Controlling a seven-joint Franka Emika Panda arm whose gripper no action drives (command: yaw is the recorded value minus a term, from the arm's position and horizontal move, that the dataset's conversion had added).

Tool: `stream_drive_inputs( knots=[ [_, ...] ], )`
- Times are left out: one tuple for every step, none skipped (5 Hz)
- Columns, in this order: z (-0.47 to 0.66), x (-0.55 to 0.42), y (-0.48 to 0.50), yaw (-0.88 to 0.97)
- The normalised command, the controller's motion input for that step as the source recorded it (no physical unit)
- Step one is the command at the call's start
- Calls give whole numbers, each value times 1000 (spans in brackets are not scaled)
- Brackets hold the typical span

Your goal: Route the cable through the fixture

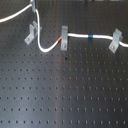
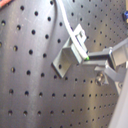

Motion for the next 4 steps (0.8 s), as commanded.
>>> stream_drive_inputs(
  knots=[
    [38, -155, 159, 220],
    [202, -196, 173, 203],
    [252, -177, 172, 177],
    [394, -162, 170, 137]
  ],
)
